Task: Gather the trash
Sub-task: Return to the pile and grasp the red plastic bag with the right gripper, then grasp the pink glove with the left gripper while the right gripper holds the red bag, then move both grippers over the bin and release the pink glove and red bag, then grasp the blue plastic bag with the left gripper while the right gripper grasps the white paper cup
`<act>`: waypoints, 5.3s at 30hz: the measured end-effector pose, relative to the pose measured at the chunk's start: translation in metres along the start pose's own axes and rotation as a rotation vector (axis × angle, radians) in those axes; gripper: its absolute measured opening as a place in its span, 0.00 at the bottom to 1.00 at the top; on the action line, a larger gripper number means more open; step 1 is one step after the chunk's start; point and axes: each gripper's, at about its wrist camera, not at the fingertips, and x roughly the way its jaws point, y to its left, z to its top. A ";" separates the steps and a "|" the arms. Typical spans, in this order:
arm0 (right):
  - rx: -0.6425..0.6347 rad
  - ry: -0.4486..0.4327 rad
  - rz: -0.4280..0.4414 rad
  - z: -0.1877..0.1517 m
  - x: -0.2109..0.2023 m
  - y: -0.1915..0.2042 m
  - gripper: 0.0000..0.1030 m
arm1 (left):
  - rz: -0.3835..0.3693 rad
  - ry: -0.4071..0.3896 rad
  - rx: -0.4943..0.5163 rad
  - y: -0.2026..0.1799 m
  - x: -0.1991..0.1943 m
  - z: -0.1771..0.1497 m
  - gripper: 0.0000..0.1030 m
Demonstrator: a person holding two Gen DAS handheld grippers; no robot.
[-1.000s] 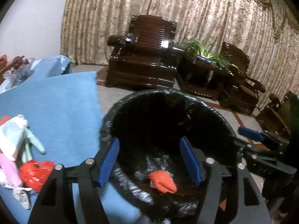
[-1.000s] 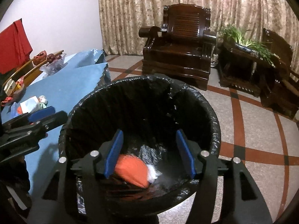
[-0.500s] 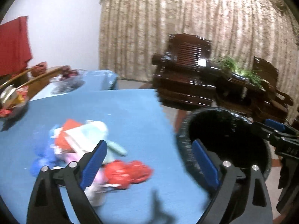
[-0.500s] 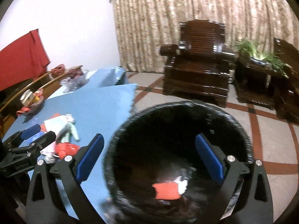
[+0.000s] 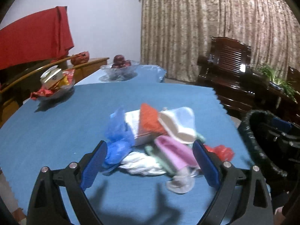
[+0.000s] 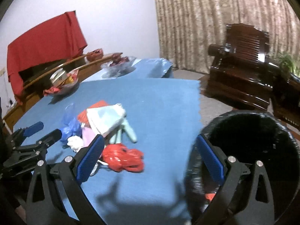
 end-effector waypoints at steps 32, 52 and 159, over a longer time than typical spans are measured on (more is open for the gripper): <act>-0.076 0.235 0.193 -0.030 0.088 0.037 0.32 | -0.052 0.069 -0.002 0.002 0.031 -0.024 0.77; -0.041 0.144 0.121 -0.020 0.053 -0.012 0.31 | -0.117 0.110 0.013 -0.040 0.069 -0.017 0.69; 0.079 -0.057 -0.111 0.003 -0.033 -0.070 0.93 | -0.096 -0.069 0.063 -0.063 0.007 0.037 0.87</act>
